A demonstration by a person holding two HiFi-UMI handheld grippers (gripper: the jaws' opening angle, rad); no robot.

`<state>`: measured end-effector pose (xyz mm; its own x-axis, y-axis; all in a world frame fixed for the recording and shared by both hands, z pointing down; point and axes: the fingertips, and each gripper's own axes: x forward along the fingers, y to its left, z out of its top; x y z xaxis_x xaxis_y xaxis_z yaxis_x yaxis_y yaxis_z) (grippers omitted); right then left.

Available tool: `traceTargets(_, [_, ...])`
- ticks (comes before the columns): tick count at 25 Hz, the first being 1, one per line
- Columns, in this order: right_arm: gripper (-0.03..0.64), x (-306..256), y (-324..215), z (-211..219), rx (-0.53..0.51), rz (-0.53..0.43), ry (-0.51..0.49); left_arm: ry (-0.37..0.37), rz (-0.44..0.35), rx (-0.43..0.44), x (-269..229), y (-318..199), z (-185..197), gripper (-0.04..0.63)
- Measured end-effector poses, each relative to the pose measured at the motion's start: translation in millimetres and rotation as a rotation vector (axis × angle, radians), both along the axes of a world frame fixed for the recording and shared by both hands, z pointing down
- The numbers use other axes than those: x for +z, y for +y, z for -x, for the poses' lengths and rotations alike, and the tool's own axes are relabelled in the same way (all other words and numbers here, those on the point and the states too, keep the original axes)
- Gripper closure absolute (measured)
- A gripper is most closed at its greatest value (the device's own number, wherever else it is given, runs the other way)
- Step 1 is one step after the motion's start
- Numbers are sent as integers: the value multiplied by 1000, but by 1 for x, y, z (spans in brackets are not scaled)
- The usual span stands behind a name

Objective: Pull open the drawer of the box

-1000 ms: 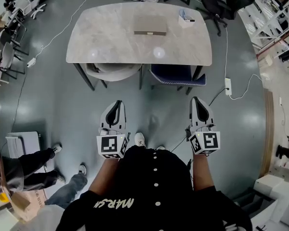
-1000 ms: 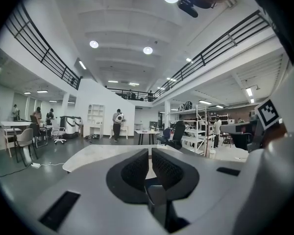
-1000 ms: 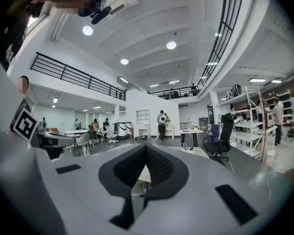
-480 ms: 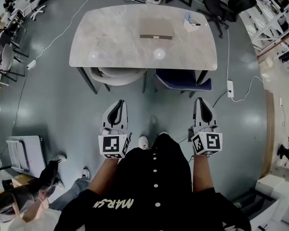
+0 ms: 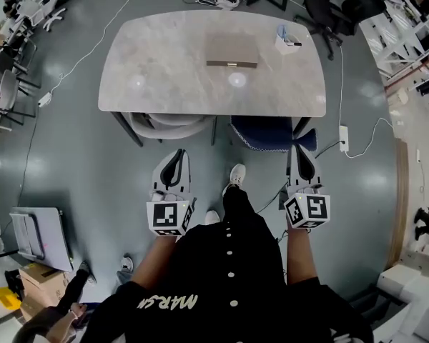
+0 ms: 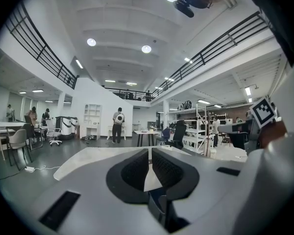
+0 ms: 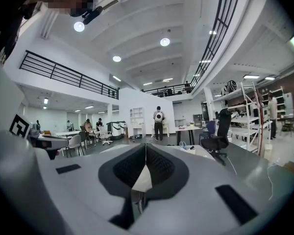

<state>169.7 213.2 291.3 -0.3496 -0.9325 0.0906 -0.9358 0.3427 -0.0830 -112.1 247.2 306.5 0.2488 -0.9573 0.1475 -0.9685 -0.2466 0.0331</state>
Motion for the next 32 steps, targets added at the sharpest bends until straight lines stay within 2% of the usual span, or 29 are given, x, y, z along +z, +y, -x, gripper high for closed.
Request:
traceTargets(7, [618,3,-92,-4,-37,11,-11,-22,-13,-13,-3,-85,-7,565])
traceTargets(17, [618,-3,-203,-12,-104,16,-10,-37,-18,-98,-9,-186,-16,565])
traceTargets(26, [618,2,-256,-6,-154,36,-18,-42,-13,-141,-10,-223,-24,565])
traceTargets(32, [618,17,-278,12,-130,76,-25,-43,3,-127,-6,-241,-16,565])
